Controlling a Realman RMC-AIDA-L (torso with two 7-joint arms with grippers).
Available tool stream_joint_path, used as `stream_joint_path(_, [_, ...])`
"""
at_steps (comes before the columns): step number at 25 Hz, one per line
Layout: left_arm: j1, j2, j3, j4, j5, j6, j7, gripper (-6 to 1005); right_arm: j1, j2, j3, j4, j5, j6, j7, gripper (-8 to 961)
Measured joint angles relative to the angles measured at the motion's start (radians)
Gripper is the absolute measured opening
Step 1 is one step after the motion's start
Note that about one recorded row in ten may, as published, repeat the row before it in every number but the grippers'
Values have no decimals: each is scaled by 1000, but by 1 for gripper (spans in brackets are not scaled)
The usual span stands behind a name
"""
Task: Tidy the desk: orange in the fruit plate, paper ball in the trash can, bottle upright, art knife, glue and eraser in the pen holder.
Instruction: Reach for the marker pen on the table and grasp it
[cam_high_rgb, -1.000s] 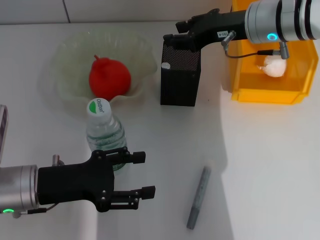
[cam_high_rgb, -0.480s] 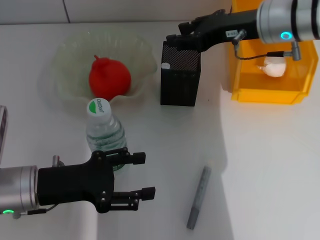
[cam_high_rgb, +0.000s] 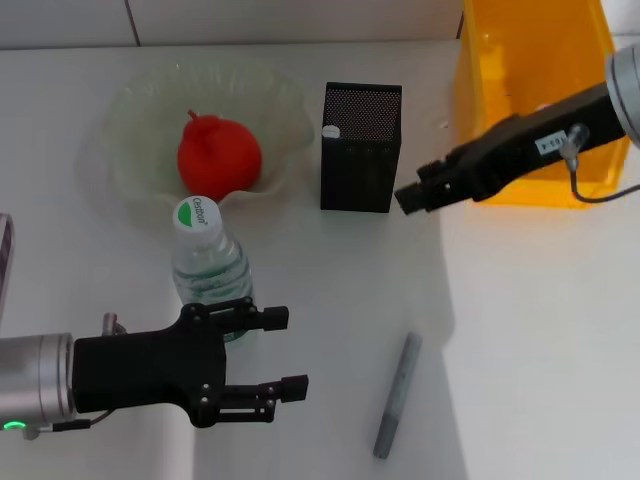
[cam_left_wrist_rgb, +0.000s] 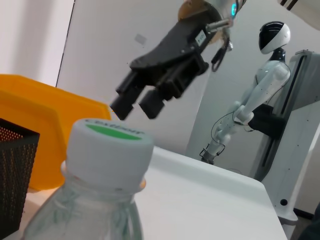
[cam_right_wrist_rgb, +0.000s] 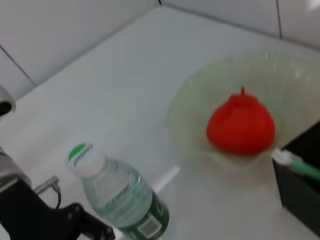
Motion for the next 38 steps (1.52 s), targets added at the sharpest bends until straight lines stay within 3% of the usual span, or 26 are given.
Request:
stream_joint_path(6, [-2,0,0,0,4,-12,-13,810,26,4,-45,-33,-152,-121,220,505])
stream_joint_path(14, [-2,-1,0,0,8,-21,-27,810,28,7,-147,7,-250,-111,405,534])
stream_joint_path(19, [-4,1,2,0,9,-45,-27,810,72,12,-183,126,-247,-99,459,626])
stream_joint_path(25, [-6,0,15,1,9,-70,-17,810,153,13,-171,335,-231,-61,461,624])
stream_joint_path(38, [-6,1,16,5,9,-74,-14,810,268,4,-173,575,-236,36,460,615])
